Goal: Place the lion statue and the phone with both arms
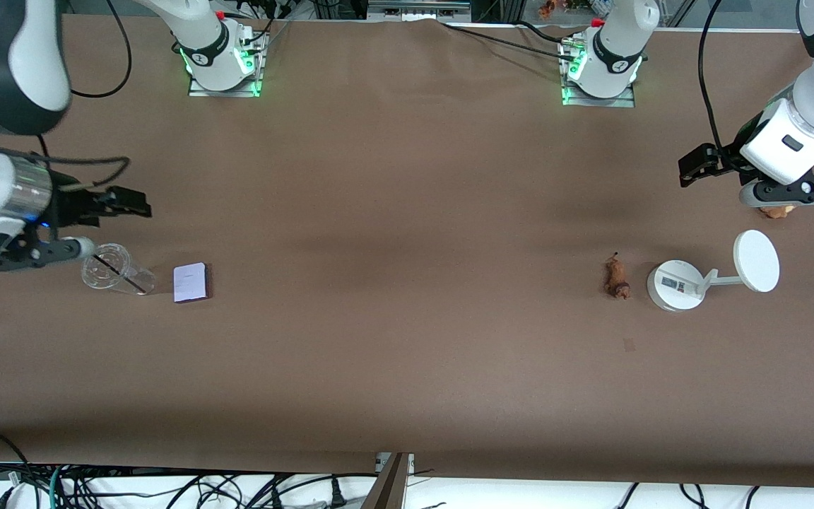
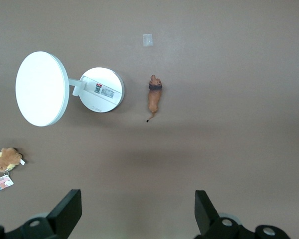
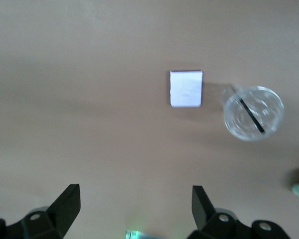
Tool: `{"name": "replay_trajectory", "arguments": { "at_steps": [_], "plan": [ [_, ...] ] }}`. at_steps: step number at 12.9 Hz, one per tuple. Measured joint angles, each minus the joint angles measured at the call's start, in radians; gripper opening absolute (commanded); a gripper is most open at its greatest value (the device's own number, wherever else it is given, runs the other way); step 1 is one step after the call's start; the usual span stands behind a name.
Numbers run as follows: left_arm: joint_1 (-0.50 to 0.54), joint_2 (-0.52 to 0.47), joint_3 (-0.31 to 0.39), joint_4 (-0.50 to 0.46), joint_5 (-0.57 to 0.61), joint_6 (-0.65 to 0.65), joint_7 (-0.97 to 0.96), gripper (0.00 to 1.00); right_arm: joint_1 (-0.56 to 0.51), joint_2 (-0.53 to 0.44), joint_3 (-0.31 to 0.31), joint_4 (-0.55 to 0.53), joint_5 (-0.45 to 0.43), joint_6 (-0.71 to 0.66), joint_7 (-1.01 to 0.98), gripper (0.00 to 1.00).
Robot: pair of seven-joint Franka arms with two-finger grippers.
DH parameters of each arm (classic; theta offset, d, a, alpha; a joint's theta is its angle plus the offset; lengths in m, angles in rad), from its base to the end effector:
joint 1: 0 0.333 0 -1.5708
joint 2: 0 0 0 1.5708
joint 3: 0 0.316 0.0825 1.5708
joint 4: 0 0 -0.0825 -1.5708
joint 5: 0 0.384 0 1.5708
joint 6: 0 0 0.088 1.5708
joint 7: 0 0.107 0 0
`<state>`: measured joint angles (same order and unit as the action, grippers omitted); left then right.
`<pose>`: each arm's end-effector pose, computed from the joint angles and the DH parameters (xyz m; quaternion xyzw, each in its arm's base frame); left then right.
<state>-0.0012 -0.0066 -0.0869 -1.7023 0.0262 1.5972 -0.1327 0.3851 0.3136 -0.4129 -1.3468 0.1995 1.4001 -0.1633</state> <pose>0.5469 -0.0457 0.5684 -0.9985 -0.0213 0.0475 0.0187 0.6188 0.0442 0.5431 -0.9896 -0.0741 0.1133 0.0479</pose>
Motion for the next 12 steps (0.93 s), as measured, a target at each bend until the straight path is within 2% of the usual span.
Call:
{"name": "replay_trajectory", "arguments": {
  "at_steps": [2, 4, 12],
  "plan": [
    [0.000, 0.000, -0.003, 0.000, 0.000, 0.000, 0.000, 1.00, -0.001, 0.000, -0.025, 0.068, -0.010, -0.086, 0.000, 0.99],
    [0.000, 0.000, -0.004, 0.000, 0.008, 0.000, 0.000, 1.00, 0.003, 0.000, -0.026, 0.112, -0.034, -0.123, 0.000, 0.99],
    [0.000, 0.000, -0.012, 0.000, 0.011, 0.000, 0.001, 1.00, 0.011, 0.010, -0.021, 0.120, -0.042, -0.129, 0.001, 0.99]
  ]
}}
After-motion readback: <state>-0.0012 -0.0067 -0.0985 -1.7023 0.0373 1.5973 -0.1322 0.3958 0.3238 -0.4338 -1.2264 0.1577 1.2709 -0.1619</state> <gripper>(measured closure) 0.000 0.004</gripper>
